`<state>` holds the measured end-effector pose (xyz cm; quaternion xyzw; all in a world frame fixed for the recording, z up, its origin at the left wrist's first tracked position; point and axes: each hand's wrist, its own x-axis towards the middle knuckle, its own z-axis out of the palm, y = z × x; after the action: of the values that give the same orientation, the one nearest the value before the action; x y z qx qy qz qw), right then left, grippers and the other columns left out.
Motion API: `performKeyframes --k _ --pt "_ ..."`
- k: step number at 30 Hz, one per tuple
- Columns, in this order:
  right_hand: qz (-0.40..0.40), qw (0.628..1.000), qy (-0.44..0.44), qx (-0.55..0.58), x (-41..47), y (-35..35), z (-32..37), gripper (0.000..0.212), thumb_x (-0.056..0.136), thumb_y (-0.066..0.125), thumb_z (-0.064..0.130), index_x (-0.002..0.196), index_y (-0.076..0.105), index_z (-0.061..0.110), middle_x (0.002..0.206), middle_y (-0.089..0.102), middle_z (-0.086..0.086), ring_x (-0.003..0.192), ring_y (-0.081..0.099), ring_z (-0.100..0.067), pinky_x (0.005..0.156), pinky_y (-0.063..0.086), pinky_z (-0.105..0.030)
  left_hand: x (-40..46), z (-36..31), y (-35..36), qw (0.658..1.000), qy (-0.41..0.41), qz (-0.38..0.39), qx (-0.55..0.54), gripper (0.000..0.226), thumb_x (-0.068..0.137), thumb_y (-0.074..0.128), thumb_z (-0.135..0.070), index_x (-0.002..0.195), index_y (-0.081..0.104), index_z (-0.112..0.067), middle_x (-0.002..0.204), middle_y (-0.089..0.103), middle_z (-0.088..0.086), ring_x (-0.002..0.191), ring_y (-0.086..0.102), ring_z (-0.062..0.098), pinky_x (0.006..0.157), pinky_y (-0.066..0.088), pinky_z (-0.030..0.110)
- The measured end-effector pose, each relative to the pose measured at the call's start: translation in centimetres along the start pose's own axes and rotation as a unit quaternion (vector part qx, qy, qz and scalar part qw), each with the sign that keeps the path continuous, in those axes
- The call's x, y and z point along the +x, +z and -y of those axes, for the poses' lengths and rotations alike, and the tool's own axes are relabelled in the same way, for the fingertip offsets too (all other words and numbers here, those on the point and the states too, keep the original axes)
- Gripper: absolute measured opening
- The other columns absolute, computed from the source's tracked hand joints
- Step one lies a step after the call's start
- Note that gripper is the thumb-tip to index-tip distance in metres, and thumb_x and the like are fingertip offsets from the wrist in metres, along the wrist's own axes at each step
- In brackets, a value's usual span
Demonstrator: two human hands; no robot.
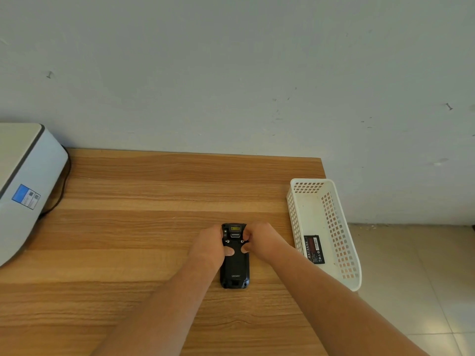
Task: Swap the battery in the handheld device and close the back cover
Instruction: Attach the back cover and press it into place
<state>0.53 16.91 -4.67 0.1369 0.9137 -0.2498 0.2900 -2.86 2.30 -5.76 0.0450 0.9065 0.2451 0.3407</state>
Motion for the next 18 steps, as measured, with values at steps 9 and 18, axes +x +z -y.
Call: performKeyframes --k 9,18 --pt "-0.025 0.999 0.013 0.046 -0.13 0.64 -0.39 0.025 0.081 0.075 0.018 0.102 0.062 0.015 0.106 0.061 -0.001 0.089 0.053 -0.015 0.074 0.044 -0.027 -0.07 -0.04 0.08 1.0 0.001 -0.011 -0.003 0.043 0.075 0.081 -0.021 0.113 0.061 -0.024 0.108 0.068 -0.001 0.105 0.063 0.021 0.094 0.05 0.042" --pt "-0.029 0.996 0.024 0.086 -0.45 0.78 -0.44 0.027 0.081 0.075 0.016 0.104 0.062 0.014 0.111 0.061 -0.005 0.092 0.056 -0.017 0.079 0.05 -0.03 -0.11 0.02 -0.04 1.0 0.0 -0.002 -0.015 0.039 0.076 0.081 -0.019 0.11 0.061 -0.022 0.107 0.069 0.0 0.103 0.064 0.021 0.093 0.049 0.04"
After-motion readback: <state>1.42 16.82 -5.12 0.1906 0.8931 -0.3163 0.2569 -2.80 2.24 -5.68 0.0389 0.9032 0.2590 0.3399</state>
